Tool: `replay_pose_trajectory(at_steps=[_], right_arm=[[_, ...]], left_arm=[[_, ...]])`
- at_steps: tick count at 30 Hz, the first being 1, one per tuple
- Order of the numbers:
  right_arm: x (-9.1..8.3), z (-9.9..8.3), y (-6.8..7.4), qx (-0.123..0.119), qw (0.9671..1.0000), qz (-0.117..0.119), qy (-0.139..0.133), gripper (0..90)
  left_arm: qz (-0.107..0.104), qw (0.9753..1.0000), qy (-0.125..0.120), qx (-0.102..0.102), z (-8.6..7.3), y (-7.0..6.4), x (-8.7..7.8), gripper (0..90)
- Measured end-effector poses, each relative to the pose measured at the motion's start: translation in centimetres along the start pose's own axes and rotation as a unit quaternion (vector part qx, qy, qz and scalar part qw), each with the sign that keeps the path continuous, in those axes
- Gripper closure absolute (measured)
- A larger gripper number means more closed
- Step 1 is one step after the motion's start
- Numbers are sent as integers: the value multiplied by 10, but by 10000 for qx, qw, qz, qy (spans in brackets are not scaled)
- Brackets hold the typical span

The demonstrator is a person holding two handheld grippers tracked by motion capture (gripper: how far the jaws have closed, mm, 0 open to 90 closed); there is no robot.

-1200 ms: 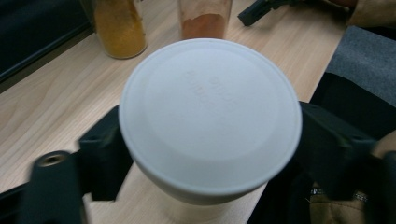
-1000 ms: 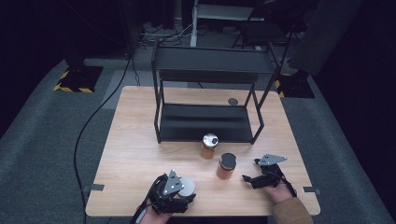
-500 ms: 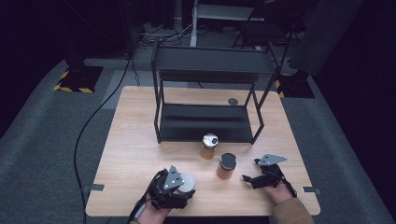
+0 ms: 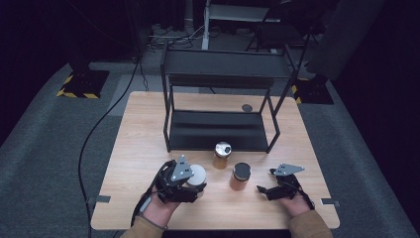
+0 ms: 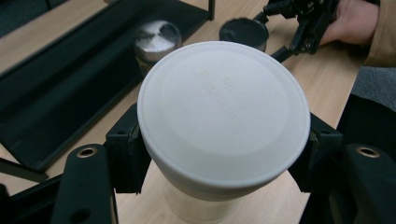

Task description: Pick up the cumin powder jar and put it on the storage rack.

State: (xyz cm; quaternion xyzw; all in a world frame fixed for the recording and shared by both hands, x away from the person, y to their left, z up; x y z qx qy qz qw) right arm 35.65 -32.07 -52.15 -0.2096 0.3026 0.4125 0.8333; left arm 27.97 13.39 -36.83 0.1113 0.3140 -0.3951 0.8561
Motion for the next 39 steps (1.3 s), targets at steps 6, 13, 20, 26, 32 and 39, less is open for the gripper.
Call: replay_pose_trajectory(at_steps=[6,13,20,26,32,39], right_arm=[[0,0,1,19,10000,-19,-3,70],[0,0,1,20,10000,-21,-4,70],[0,0,1,21,10000,-21,-4,70],[0,0,1,22,10000,-26,-4,71],[0,0,1,30,10000,-33,-7,75],[0,0,1,33,10000,-38,-7,75]], left_arm=[[-25,10000,-67,3,18,14,0,331],[-103,9999,-77,-62,34,32,4,331],[3,10000,-66,-39,51,45,8,331],[110,9999,-105,-38,64,57,14,331],[107,9999,-112,17,77,67,20,331],[76,9995,-309,74,84,85,32,331]])
Point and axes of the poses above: each handheld gripper's, and its own axes: x roughly forward along the jaws, z roughly out of its top, y roughly to its left, the point moved 9 cm from there along x, roughly forward along the jaws, and after that the axes turned 7 degrees about -x, right-handed, at the moved point
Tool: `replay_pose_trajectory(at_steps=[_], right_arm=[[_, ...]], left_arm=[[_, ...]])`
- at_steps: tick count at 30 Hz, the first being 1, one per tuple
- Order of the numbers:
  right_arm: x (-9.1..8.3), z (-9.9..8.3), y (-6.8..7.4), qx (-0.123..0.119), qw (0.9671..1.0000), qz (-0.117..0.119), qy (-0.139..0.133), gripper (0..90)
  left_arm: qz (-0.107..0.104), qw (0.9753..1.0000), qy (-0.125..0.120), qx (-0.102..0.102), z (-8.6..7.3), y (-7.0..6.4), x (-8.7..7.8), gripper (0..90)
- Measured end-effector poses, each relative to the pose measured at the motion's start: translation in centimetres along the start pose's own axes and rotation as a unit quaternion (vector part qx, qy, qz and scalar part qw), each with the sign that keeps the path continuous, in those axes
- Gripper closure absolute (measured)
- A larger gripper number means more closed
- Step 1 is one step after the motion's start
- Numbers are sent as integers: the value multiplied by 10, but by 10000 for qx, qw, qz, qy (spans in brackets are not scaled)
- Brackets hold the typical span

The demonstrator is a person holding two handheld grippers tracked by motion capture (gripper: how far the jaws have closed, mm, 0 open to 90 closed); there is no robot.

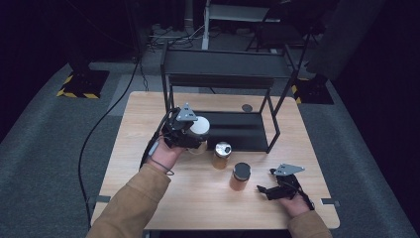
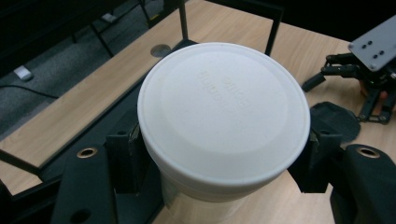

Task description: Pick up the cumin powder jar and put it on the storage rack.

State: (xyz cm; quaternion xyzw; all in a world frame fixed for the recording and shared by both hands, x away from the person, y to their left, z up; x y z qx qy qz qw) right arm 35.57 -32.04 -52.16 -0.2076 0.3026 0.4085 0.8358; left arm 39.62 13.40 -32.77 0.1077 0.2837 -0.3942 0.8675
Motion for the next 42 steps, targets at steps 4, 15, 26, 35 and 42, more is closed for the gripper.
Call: replay_pose_trajectory(at_steps=[4,15,26,35,42], right_arm=[[0,0,0,0,10000,0,-1,75],[0,0,0,7,10000,-1,-2,75],[0,0,0,9,10000,-6,-3,77],[0,0,0,15,10000,-9,-4,78],[0,0,1,24,10000,-18,-4,78]], left_arm=[[91,9999,98,-96,0,11,11,331],[325,9984,432,-172,-3,33,49,331],[478,9962,641,-354,-6,45,77,331],[564,9929,900,-536,-8,52,89,331],[603,9916,963,-622,-8,53,97,330]])
Point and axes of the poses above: each handheld gripper's, and its own axes: x roughly forward along the jaws, z roughly out of its top, y roughly to its left, the point moved 9 cm from there along x, roughly forward along the jaws, and after that the axes turned 7 degrees about -x, right-handed, at the moved point
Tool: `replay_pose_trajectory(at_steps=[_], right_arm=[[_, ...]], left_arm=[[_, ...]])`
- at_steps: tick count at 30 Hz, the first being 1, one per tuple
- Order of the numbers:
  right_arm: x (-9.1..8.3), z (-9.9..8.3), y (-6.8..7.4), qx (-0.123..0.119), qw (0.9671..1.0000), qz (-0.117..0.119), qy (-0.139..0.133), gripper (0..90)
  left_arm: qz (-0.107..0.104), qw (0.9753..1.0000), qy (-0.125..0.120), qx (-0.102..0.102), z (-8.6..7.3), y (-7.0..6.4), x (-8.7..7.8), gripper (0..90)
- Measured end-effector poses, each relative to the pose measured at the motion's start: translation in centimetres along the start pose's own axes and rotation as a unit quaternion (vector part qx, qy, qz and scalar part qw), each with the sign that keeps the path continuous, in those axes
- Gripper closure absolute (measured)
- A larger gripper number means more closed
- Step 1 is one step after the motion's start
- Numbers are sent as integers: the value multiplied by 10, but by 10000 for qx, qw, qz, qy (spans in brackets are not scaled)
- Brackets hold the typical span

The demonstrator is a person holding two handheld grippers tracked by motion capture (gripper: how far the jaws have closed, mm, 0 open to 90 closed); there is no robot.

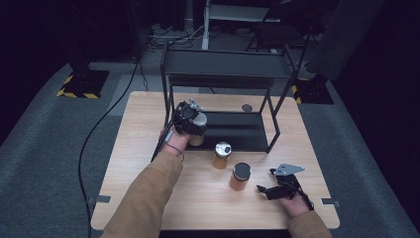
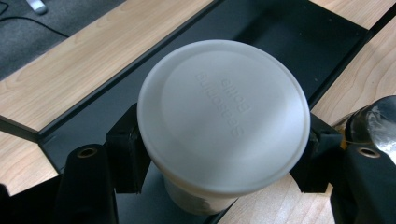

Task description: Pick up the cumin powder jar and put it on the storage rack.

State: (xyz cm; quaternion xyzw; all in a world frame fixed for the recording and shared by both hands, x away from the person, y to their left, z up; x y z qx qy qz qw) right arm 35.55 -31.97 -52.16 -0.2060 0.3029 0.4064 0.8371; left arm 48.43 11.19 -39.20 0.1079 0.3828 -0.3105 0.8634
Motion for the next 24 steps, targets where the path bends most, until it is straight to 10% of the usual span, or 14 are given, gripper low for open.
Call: replay_pose_trajectory(at_steps=[24], right_arm=[[0,0,0,5,10000,-12,-1,80]], left_arm=[[338,9991,-76,-261,-2,6,5,205]])
Point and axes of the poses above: each handheld gripper's, and its own axes: x roughly forward along the jaws, z roughly out of its top, y roughly to its left, the point moved 9 cm from there along x, roughly forward along the jaws, and after that the axes turned 7 degrees about -x, right-handed, at the moved point
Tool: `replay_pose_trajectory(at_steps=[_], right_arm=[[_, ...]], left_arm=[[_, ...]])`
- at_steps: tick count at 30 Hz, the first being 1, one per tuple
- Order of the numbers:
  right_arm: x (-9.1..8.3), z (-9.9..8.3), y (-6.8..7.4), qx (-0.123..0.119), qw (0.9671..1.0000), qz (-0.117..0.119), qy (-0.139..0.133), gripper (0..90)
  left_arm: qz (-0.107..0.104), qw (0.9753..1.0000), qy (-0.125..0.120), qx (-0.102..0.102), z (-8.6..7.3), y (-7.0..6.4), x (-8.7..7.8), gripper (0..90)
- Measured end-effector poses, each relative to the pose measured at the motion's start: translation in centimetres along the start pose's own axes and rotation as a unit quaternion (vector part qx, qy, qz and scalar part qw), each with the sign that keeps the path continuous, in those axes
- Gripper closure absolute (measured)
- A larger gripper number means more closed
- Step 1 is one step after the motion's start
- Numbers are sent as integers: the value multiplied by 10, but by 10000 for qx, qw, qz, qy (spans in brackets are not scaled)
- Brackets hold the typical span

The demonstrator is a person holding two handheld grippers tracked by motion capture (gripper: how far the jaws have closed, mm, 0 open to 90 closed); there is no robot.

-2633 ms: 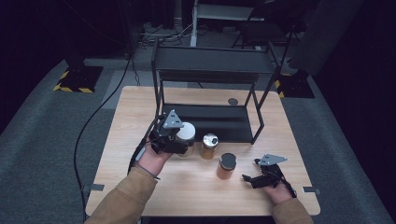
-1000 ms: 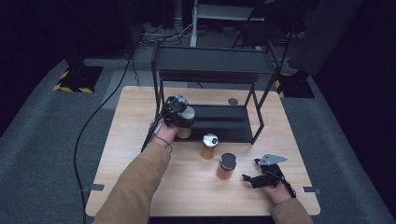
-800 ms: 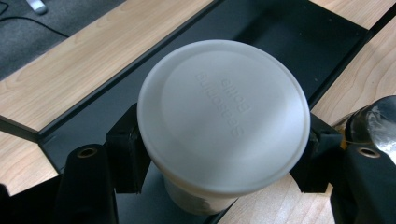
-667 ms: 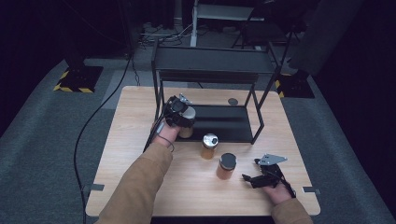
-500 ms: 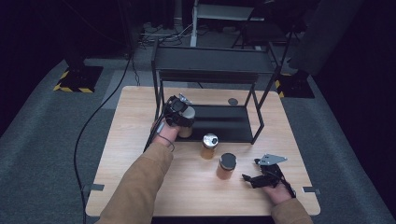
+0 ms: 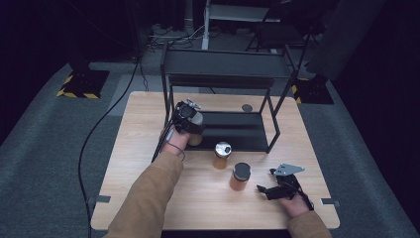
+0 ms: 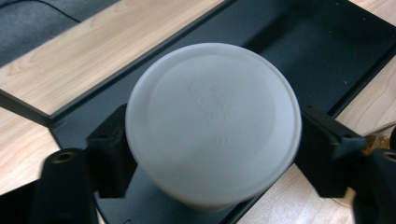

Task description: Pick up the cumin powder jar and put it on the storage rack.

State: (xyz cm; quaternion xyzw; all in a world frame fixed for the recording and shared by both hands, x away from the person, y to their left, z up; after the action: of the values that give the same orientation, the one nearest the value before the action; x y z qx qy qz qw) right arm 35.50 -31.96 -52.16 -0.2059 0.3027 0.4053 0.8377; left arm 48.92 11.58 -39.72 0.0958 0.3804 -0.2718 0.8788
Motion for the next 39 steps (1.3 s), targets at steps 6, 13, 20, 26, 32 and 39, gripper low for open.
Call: replay_pose_trajectory(at_steps=[6,13,20,26,32,39], right_arm=[[0,0,0,6,10000,3,1,80],[0,0,0,-14,10000,21,2,79],[0,0,0,-23,10000,32,1,79],[0,0,0,-27,10000,40,6,77],[0,0,0,-31,10000,42,6,77],[-1,0,0,-33,10000,43,8,77]], left_arm=[[157,9993,-342,80,-1,-1,-22,127],[198,9977,-610,205,-10,-5,-58,115],[105,9956,-737,567,-22,-21,-97,114],[100,9930,-793,868,-38,-37,-124,114],[83,9941,-709,817,-52,-44,-141,114],[-53,9948,-703,735,-72,-49,-147,108]])
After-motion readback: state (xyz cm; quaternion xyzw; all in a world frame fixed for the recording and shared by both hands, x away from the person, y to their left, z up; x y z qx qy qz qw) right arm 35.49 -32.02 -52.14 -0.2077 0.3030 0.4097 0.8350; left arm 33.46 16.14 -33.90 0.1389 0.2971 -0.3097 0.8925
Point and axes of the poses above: each handheld gripper's, and its own axes: x roughly forward along the jaws, z roughly out of its top, y roughly to its left, the point moved 9 cm from there along x, roughly forward along the jaws, and after that the axes turned 7 degrees about -x, right-handed, at the moved point
